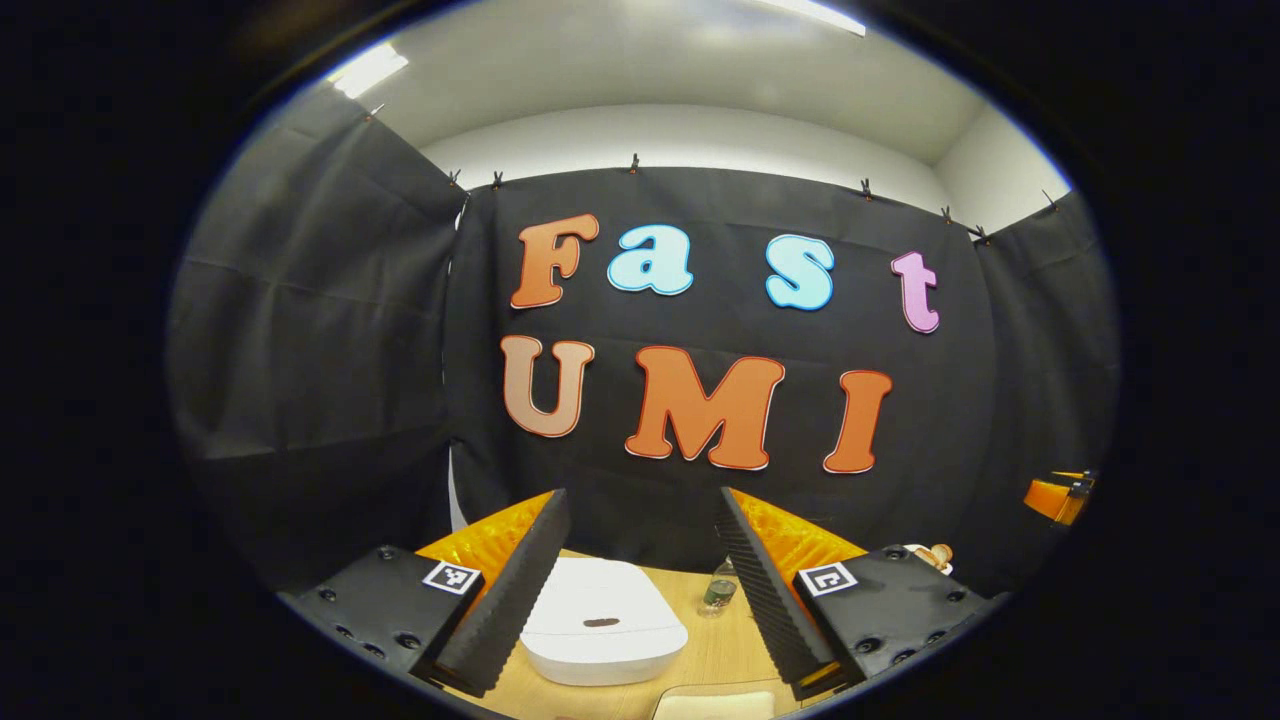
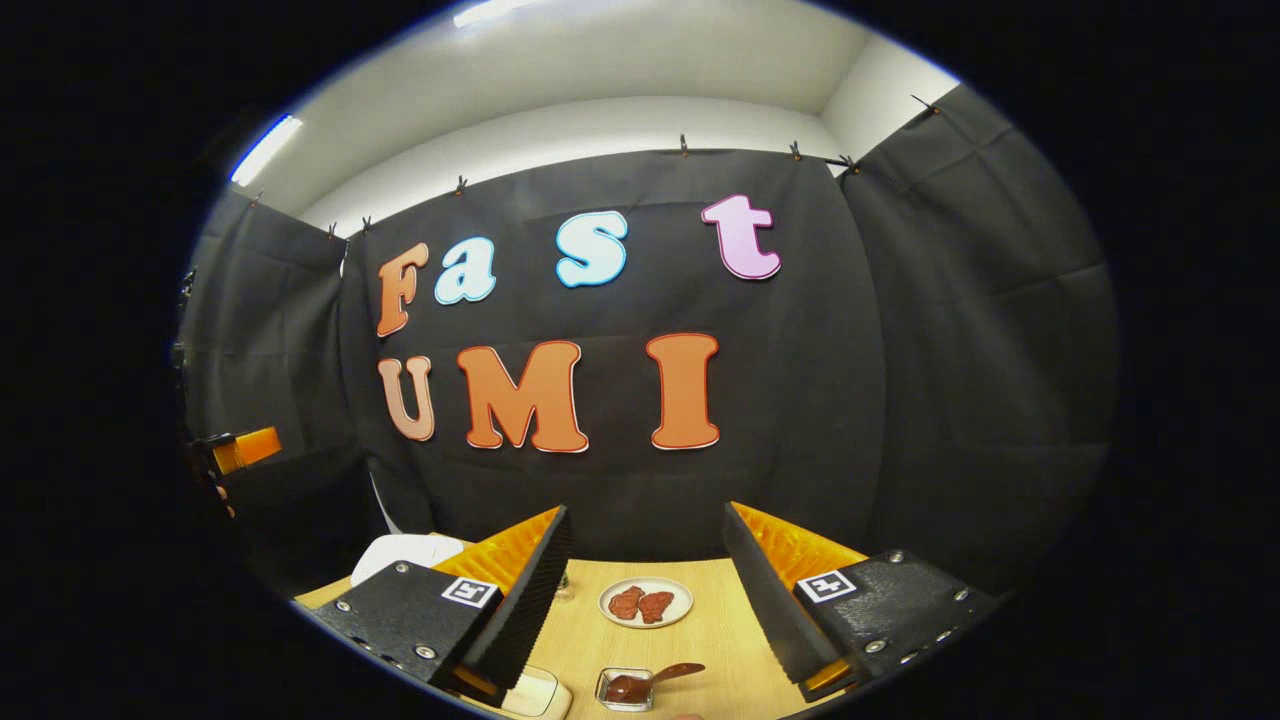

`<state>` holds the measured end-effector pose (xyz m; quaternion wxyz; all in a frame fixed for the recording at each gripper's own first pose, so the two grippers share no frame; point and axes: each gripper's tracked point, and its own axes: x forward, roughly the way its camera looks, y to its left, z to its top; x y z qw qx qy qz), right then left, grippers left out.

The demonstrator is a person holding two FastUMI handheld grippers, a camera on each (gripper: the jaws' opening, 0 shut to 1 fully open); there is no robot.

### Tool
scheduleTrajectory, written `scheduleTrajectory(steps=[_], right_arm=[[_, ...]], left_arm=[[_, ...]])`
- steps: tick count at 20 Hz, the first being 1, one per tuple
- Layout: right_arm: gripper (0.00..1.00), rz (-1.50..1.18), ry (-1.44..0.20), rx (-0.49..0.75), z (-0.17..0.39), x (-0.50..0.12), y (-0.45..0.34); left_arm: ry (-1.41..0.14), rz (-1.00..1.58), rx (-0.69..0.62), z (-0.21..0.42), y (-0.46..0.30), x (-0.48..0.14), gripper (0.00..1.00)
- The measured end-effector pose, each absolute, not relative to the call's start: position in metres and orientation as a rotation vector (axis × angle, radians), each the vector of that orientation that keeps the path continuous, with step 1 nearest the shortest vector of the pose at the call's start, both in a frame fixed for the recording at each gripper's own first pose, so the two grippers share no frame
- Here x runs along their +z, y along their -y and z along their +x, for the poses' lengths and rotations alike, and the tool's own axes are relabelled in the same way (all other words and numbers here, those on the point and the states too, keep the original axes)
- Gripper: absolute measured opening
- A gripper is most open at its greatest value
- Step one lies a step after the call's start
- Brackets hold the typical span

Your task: Close the left gripper, press the button to open the rice cooker; take a wooden spoon from the chopstick holder with the right hand, scoop a spoonful of rice and pour it into the rice cooker, then put the wooden spoon back into the chopstick holder.

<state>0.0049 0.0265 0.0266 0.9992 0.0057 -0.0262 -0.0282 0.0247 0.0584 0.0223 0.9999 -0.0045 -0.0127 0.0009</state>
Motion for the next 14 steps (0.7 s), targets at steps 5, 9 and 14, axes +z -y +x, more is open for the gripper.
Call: scheduleTrajectory(steps=[5, 9, 14], right_arm=[[0.93, -0.011, 0.054, -0.065, 0.002, 0.025, -0.044], [0.93, -0.025, 0.029, -0.079, 0.001, 0.013, -0.055], [0.94, -0.05, 0.017, -0.112, -0.005, 0.007, -0.057]], left_arm=[[0.033, -0.025, 0.003, 0.024, -0.081, 0.03, 0.85], [-0.004, 0.031, -0.008, 0.033, -0.091, 0.015, 0.36], [-0.08, -0.017, -0.066, 0.053, -0.09, -0.014, 0.05]])
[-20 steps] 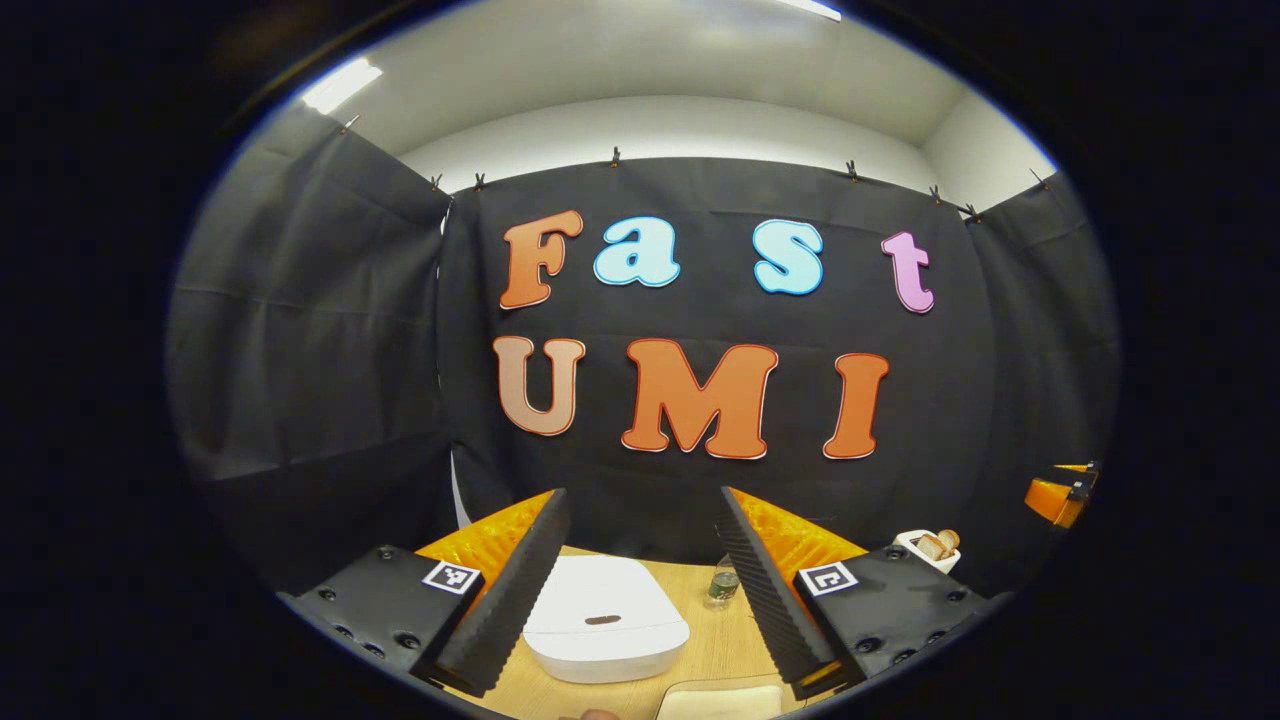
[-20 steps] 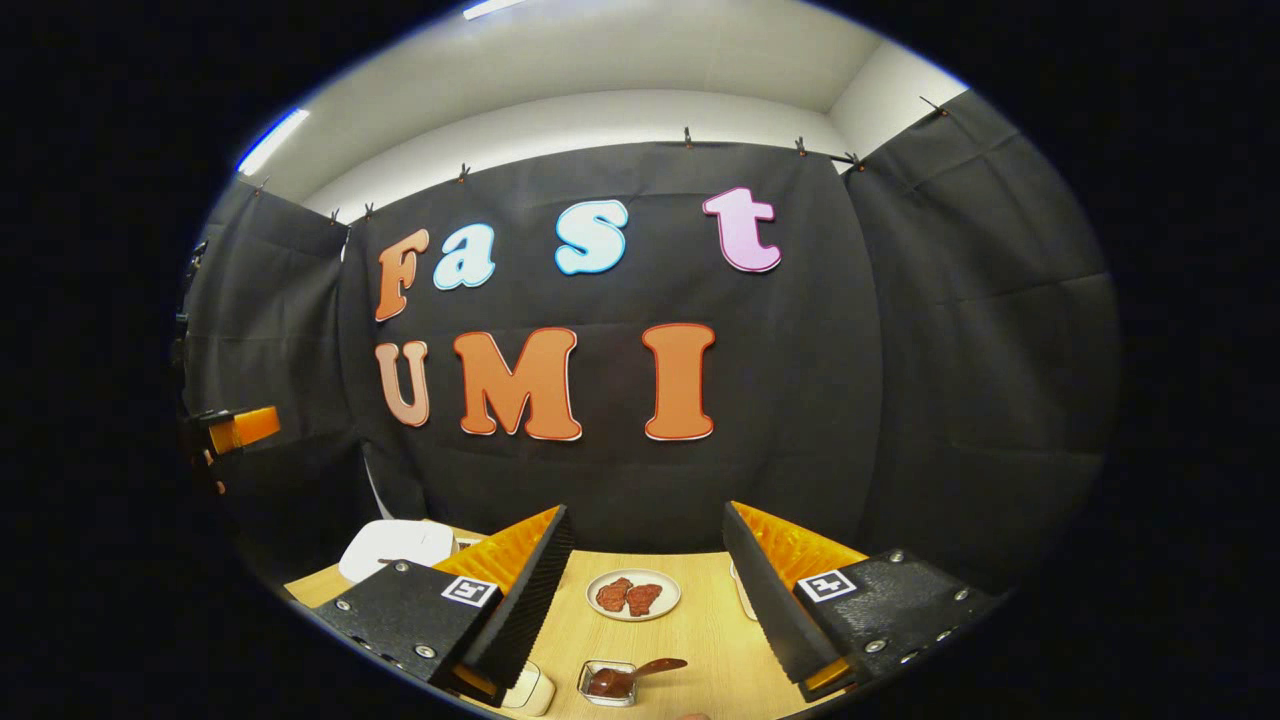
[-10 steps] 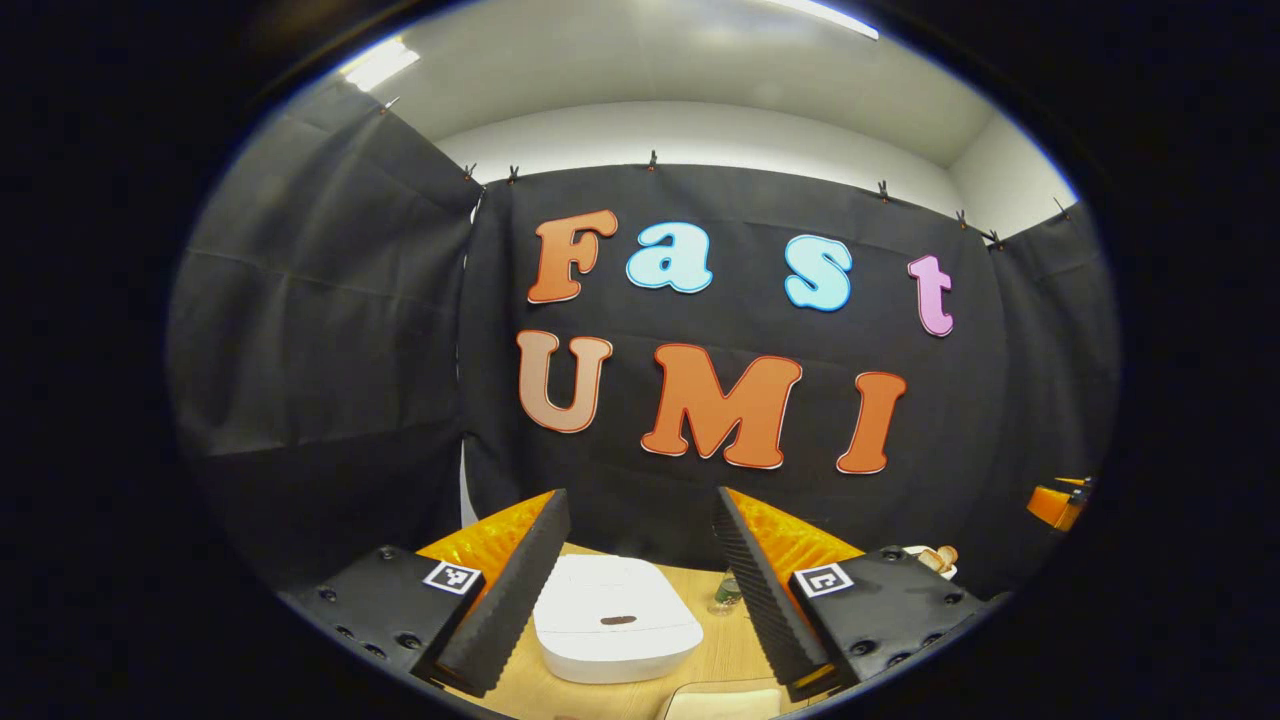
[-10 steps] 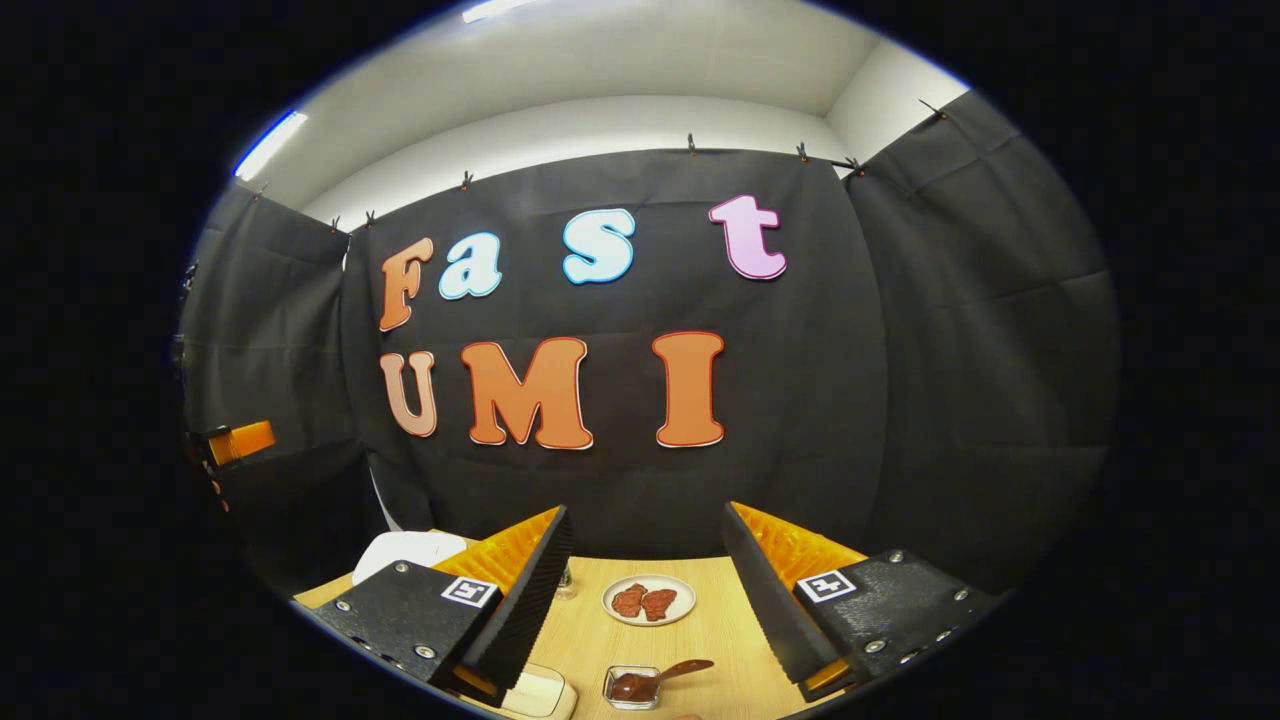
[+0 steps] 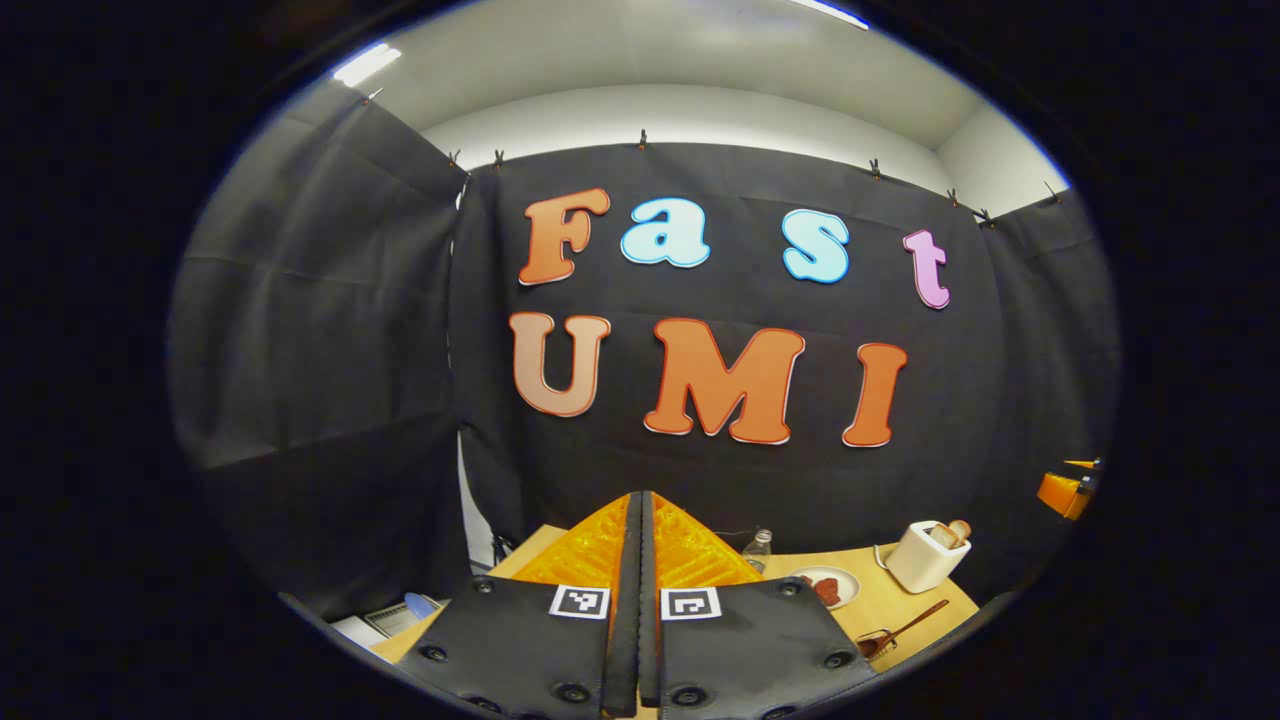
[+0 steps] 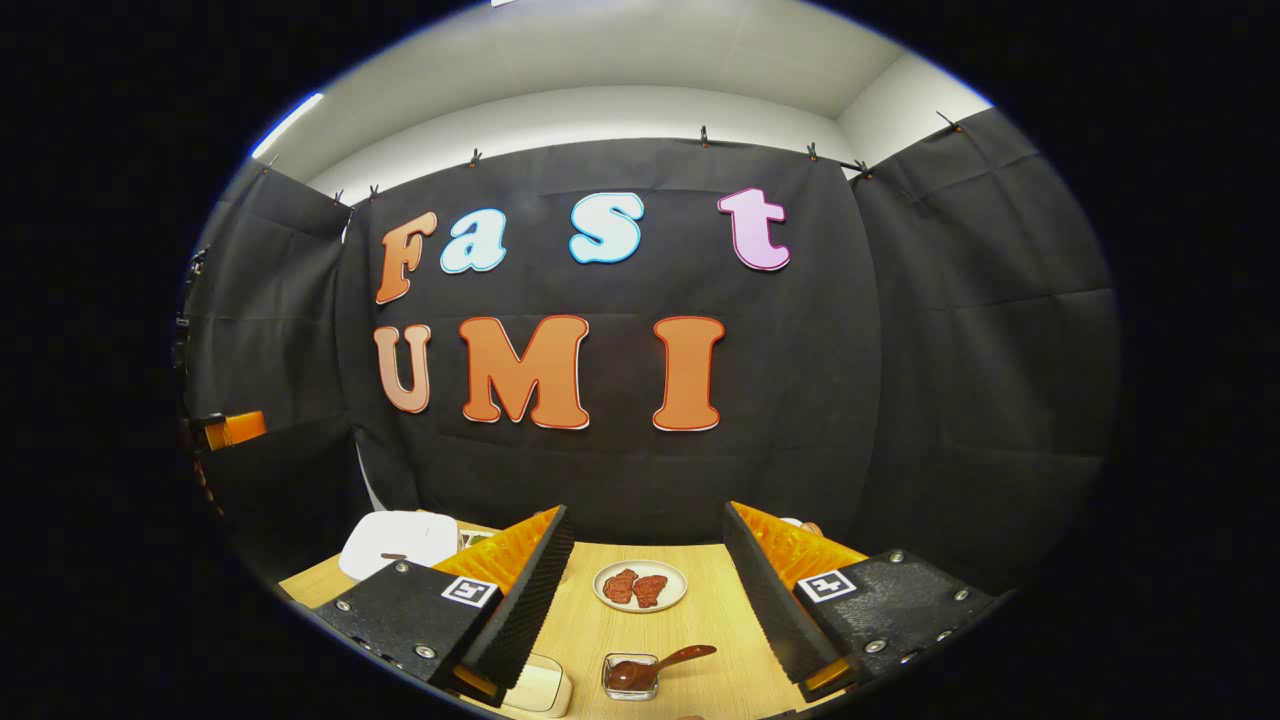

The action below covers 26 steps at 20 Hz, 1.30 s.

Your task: Close the left gripper, press the button to open the rice cooker; take a wooden spoon from the chopstick holder with the right hand, scoop a spoonful of rice and pour it into the rice cooker, then put the wooden spoon back into the chopstick holder.

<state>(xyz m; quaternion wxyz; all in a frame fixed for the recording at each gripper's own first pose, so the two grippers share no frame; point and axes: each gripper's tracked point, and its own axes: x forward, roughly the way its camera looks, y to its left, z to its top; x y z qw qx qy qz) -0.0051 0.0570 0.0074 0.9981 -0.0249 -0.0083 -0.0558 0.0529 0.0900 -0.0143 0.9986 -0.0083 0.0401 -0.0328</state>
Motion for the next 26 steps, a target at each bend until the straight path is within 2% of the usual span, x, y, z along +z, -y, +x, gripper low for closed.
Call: scheduleTrajectory(steps=[1, 2, 6, 12, 17, 21, 26], right_arm=[[0.94, -0.05, 0.015, -0.119, -0.006, 0.007, -0.057], [0.94, -0.047, 0.014, -0.126, -0.008, 0.006, -0.057], [0.93, -0.05, 0.009, -0.152, -0.01, 0.003, -0.057], [0.93, -0.067, -0.012, -0.21, -0.015, -0.006, -0.05], [0.94, -0.079, -0.062, -0.27, -0.024, -0.024, -0.041], [0.94, -0.073, -0.08, -0.304, -0.029, -0.035, -0.036], [0.93, -0.062, -0.118, -0.335, -0.037, -0.051, -0.026]], left_arm=[[-0.078, -0.033, -0.086, 0.064, -0.091, -0.019, 0.01], [-0.094, -0.047, -0.113, 0.065, -0.086, -0.024, 0.05], [-0.149, -0.025, -0.139, 0.084, -0.092, -0.06, 0.04], [-0.305, 0.034, -0.142, 0.136, -0.107, -0.158, 0.04], [-0.428, 0.046, -0.174, 0.156, -0.101, -0.231, 0.05], [-0.483, 0.047, -0.207, 0.166, -0.089, -0.26, 0.05], [-0.554, 0.023, -0.18, 0.172, -0.094, -0.287, 0.05]])
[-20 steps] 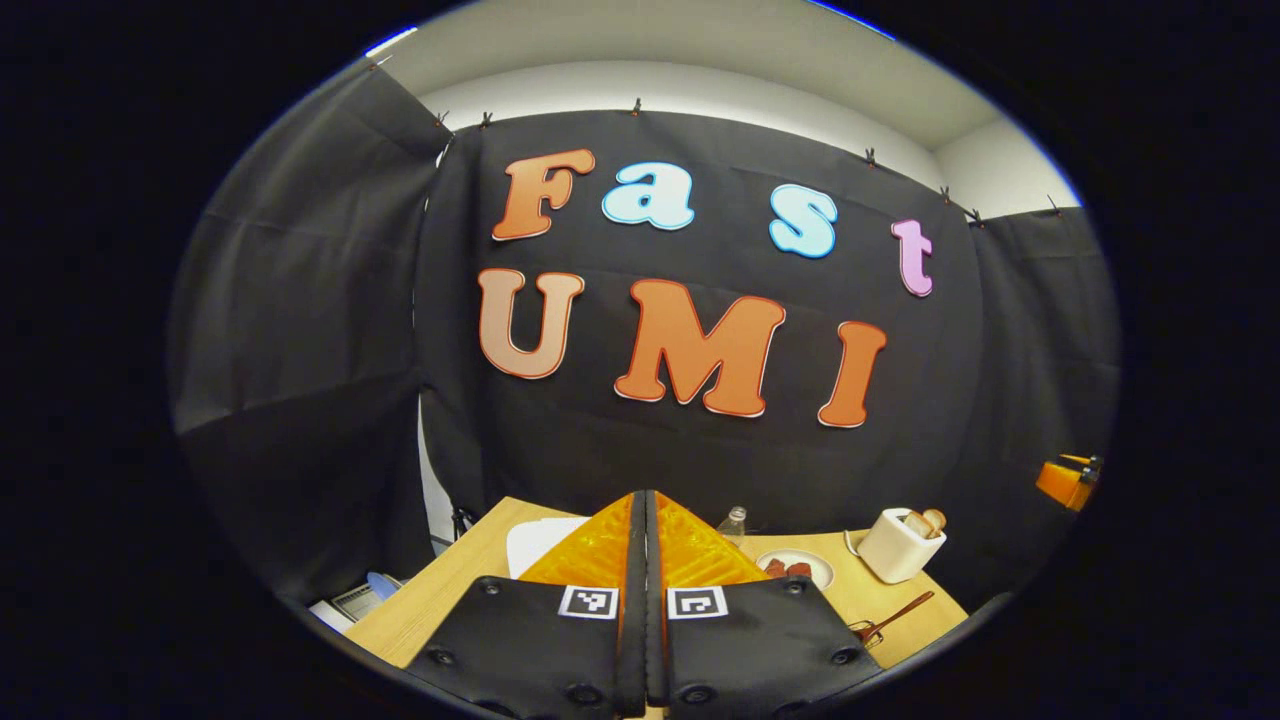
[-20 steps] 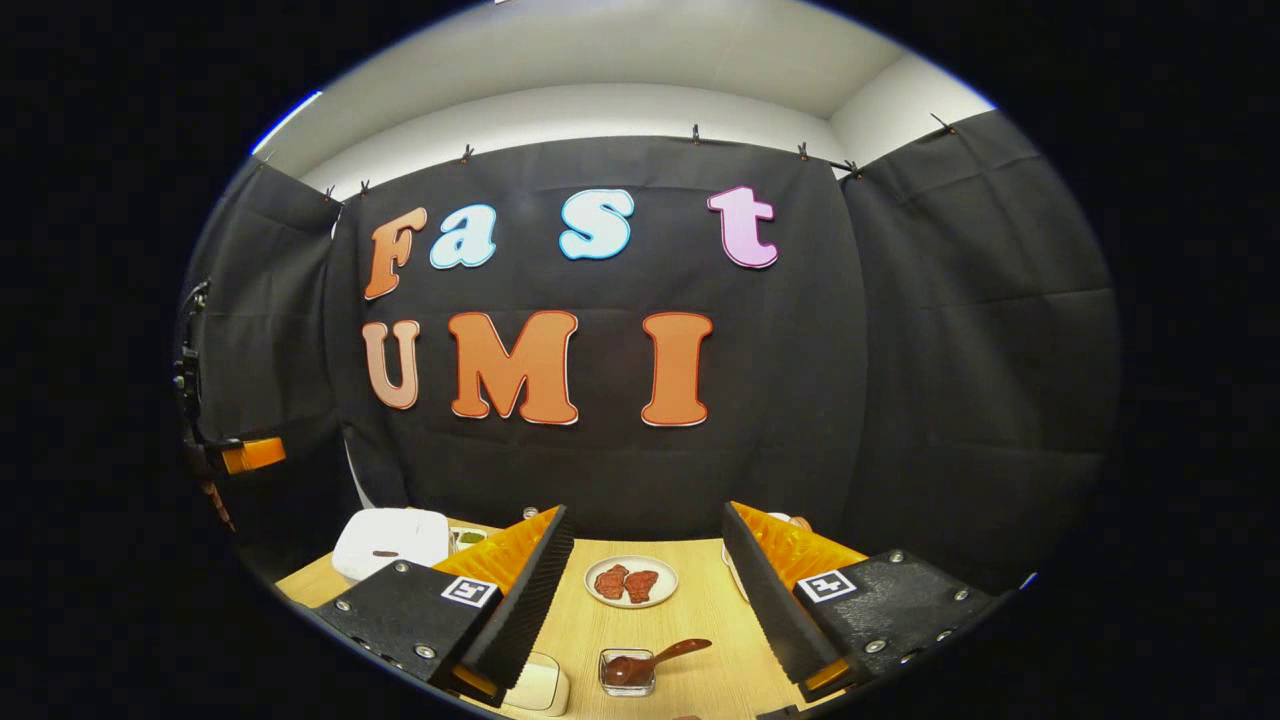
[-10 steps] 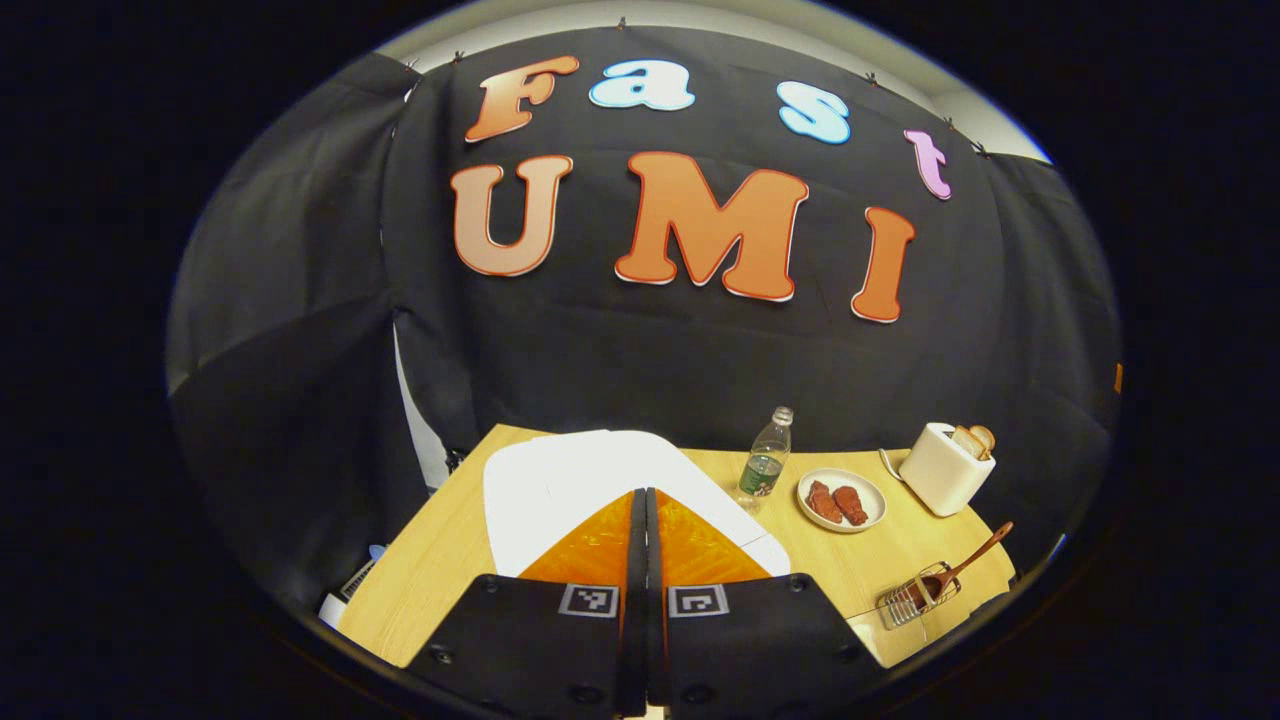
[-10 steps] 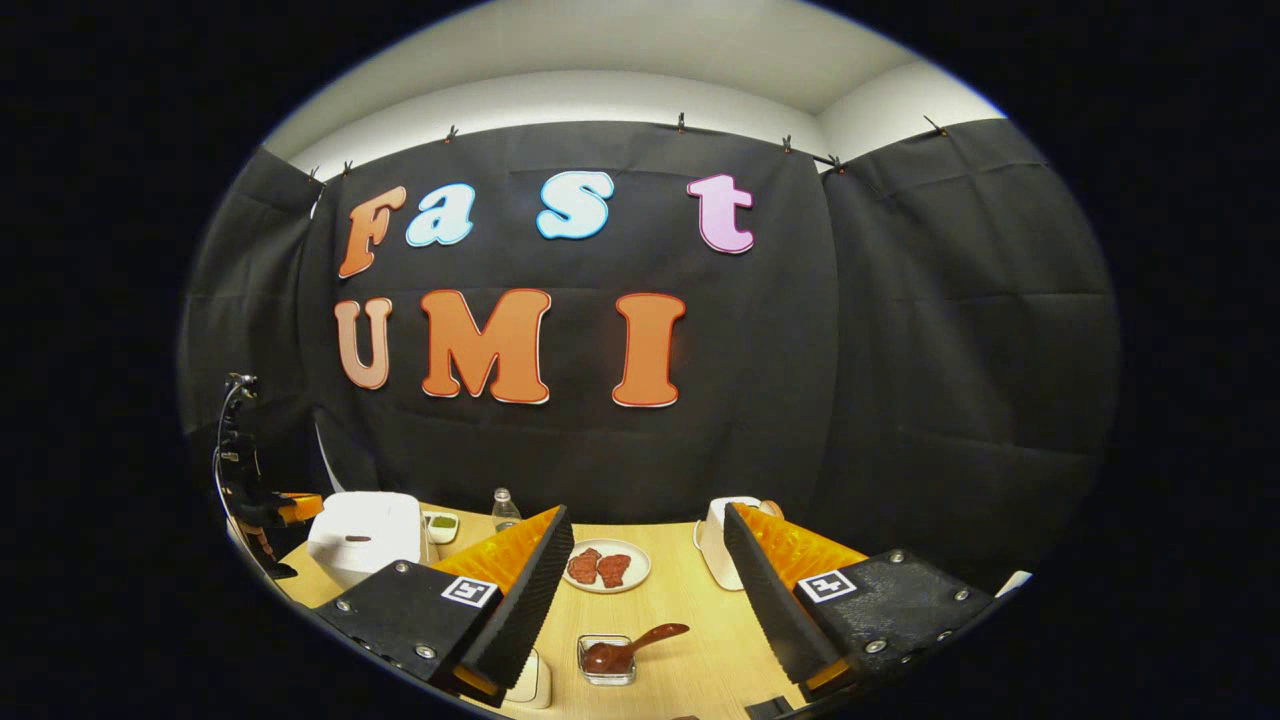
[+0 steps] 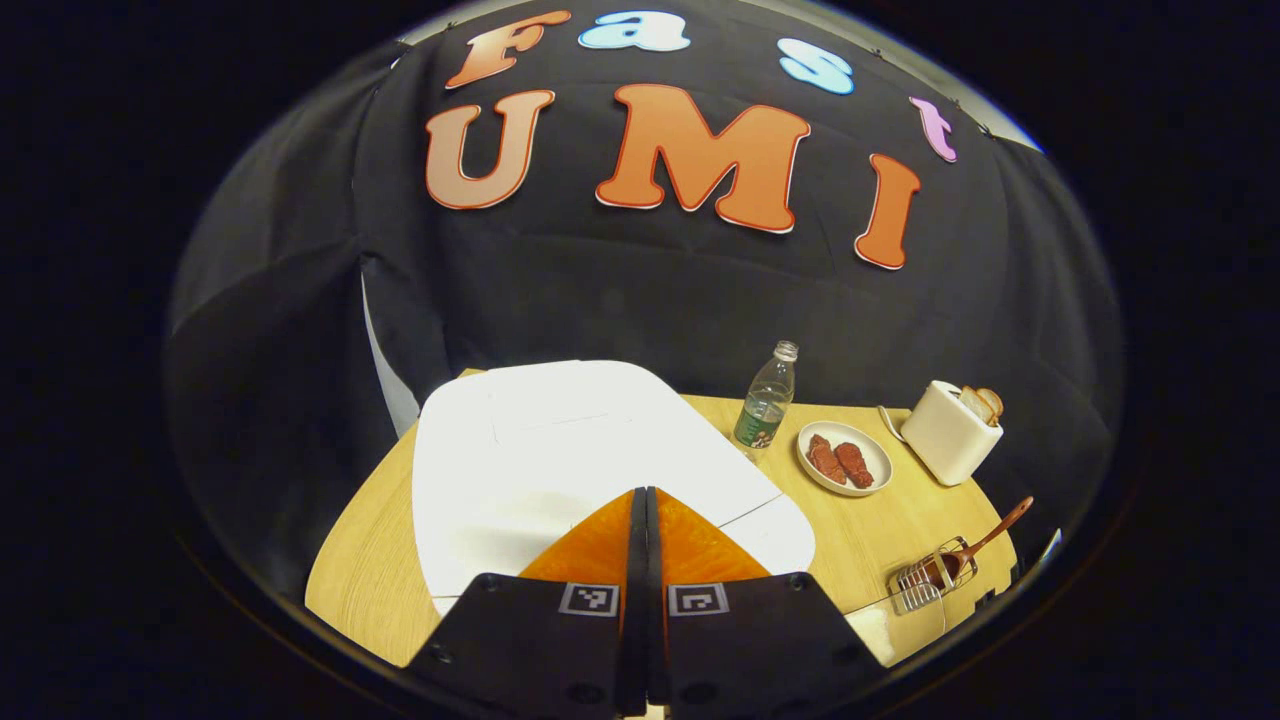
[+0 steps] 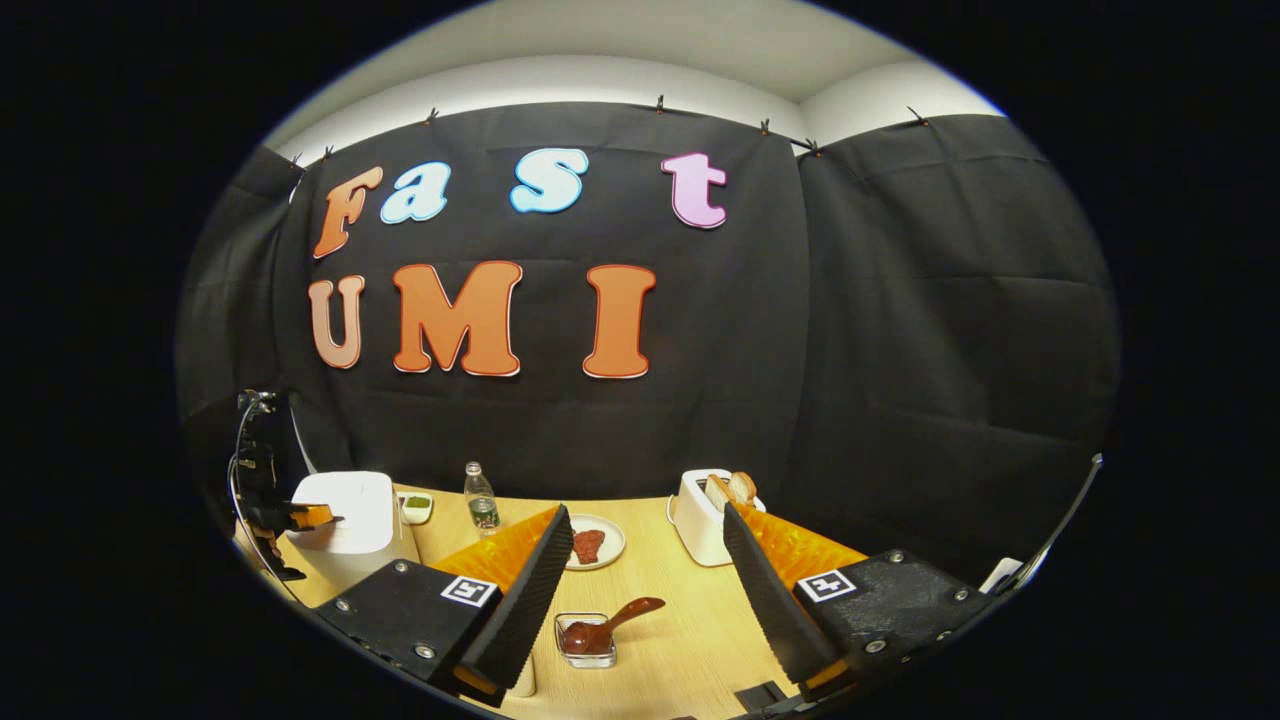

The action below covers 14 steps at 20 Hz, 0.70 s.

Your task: Close the left gripper, press the button to open the rice cooker; take a wooden spoon from the chopstick holder with the right hand, scoop a spoonful of rice and pour it into the rice cooker, then put the wooden spoon back into the chopstick holder.

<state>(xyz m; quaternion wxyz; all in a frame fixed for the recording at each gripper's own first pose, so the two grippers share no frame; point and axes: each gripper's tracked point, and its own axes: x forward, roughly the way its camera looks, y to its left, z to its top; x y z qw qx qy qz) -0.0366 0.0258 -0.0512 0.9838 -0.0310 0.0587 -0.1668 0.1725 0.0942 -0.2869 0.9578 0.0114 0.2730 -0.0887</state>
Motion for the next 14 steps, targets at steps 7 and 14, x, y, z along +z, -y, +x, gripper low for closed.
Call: scheduleTrajectory(steps=[7, 14], right_arm=[[0.94, -0.026, -0.145, -0.325, -0.036, -0.069, -0.025], [0.93, 0.012, -0.123, -0.321, -0.037, -0.071, -0.02]], left_arm=[[-0.652, 0.058, -0.167, 0.177, -0.096, -0.3, 0.05], [-0.632, 0.008, -0.116, 0.143, -0.117, -0.261, 0.05]])
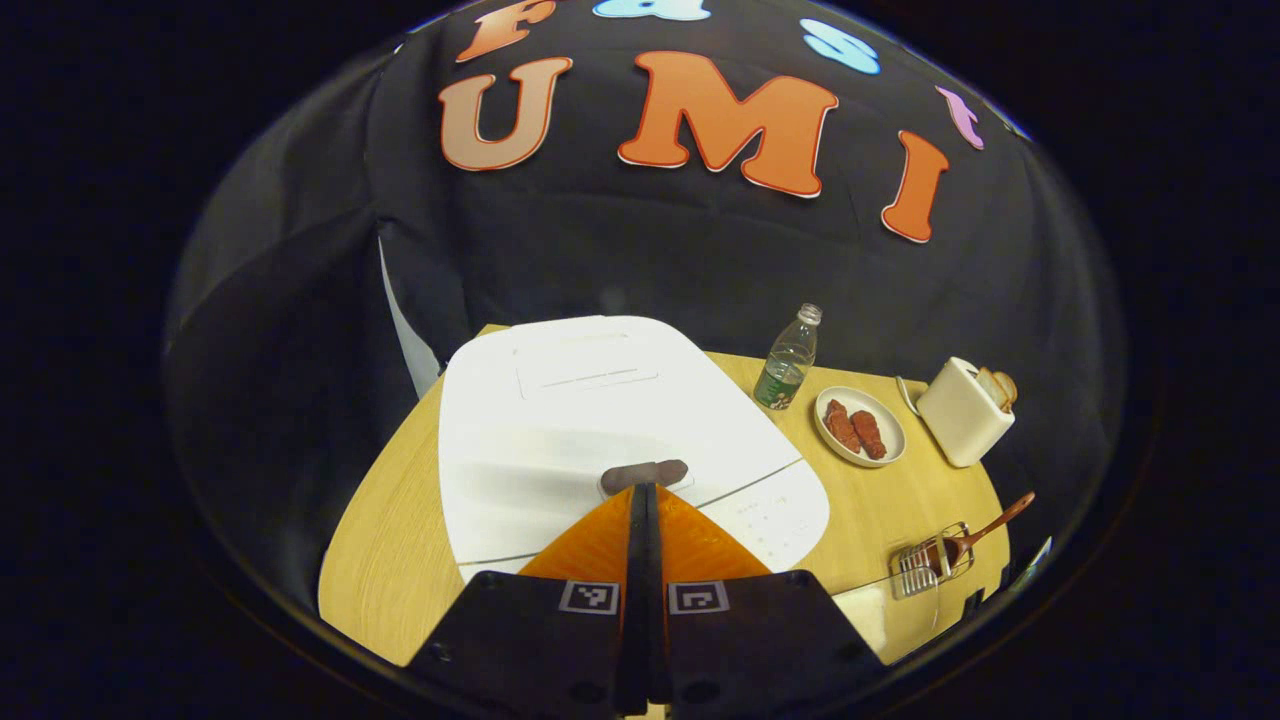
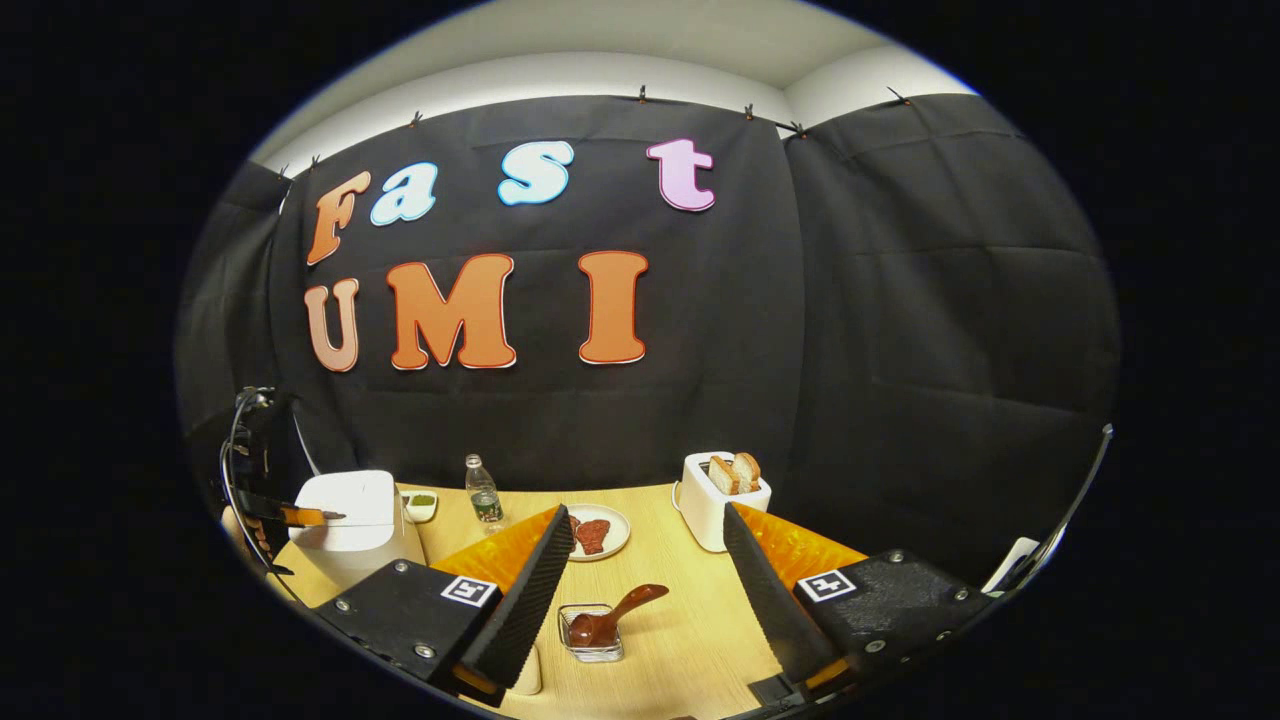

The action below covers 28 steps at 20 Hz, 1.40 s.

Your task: Close the left gripper, press the button to open the rice cooker; take a wooden spoon from the chopstick holder with the right hand, scoop a spoonful of rice and pour it into the rice cooker, then put the wooden spoon back into the chopstick holder.

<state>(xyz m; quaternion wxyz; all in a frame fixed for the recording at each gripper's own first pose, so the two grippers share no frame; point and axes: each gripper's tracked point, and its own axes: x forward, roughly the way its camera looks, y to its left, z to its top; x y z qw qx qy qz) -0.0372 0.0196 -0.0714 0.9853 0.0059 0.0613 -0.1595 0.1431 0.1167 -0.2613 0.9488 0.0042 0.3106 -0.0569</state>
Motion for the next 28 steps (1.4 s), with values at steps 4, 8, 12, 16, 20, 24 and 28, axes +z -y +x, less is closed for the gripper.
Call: scheduleTrajectory(steps=[4, 8, 12, 16, 20, 24, 28], right_arm=[[0.94, 0.044, -0.126, -0.326, -0.035, -0.081, -0.014], [0.93, 0.056, -0.135, -0.32, -0.033, -0.088, -0.018], [0.94, 0.039, -0.153, -0.291, -0.028, -0.094, -0.034], [0.94, -0.02, -0.154, -0.284, -0.029, -0.094, -0.041], [0.94, -0.009, -0.166, -0.293, -0.031, -0.098, -0.037], [0.94, 0.006, -0.184, -0.313, -0.033, -0.108, -0.029], [0.94, 0.008, -0.199, -0.322, -0.03, -0.114, -0.023]], left_arm=[[-0.459, -0.029, -0.096, 0.126, -0.137, -0.181, 0.04], [-0.307, -0.02, -0.098, 0.12, -0.148, -0.124, 0.04], [-0.391, -0.015, -0.132, 0.148, -0.128, -0.184, 0.04], [-0.45, 0.036, -0.188, 0.169, -0.096, -0.238, 0.05], [-0.478, 0.044, -0.19, 0.184, -0.086, -0.257, 0.05], [-0.535, 0.102, -0.165, 0.187, -0.095, -0.281, 0.05], [-0.562, 0.05, -0.172, 0.184, -0.094, -0.297, 0.05]])
